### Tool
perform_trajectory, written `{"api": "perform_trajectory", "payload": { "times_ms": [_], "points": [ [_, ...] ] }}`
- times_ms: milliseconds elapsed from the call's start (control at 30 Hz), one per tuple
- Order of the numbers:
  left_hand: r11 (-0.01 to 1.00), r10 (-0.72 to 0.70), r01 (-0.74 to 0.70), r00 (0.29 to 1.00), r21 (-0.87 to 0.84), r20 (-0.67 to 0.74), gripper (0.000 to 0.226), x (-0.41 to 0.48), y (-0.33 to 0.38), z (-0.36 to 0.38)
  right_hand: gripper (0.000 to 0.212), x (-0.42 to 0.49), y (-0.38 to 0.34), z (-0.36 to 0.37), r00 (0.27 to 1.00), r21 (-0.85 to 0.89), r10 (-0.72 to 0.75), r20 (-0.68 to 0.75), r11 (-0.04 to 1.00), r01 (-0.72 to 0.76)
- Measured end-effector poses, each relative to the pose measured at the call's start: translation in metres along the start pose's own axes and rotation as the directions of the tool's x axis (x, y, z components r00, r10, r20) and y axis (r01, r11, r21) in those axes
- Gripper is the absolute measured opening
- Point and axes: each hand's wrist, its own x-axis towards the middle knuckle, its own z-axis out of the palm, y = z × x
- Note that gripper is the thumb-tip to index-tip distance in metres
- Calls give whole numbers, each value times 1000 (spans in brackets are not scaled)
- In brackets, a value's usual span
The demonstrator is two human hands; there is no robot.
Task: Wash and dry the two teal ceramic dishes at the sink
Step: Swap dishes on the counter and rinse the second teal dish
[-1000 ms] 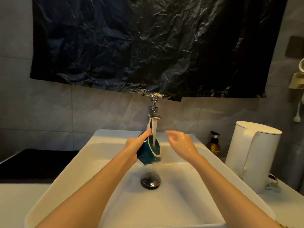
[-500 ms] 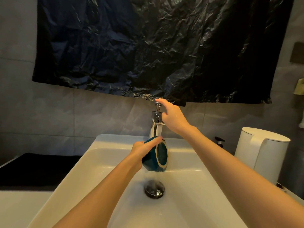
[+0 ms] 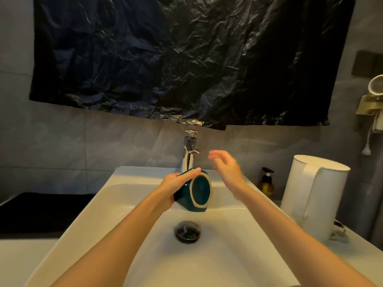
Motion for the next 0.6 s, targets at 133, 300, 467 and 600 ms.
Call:
{"api": "perform_trajectory", "payload": {
  "times_ms": [133, 300, 467, 600],
  "points": [
    [991, 6, 14, 989, -134, 146, 50, -7, 3, 1, 42, -28, 11, -4, 819, 217, 344, 459, 851, -479],
    [968, -49, 98, 976, -229, 212, 41, -12, 5, 4, 37, -37, 7, -10, 806, 416, 301, 509, 734, -536],
    [992, -115, 123, 964, -18, 239, 58, -11, 2, 10, 30, -32, 12, -19, 799, 371, 388, 459, 733, -570],
    [988, -60, 40, 990, 151, 129, 51, -6, 0, 9, 26, -30, 16, -22, 805, 409, 412, 427, 706, -579]
  ]
}}
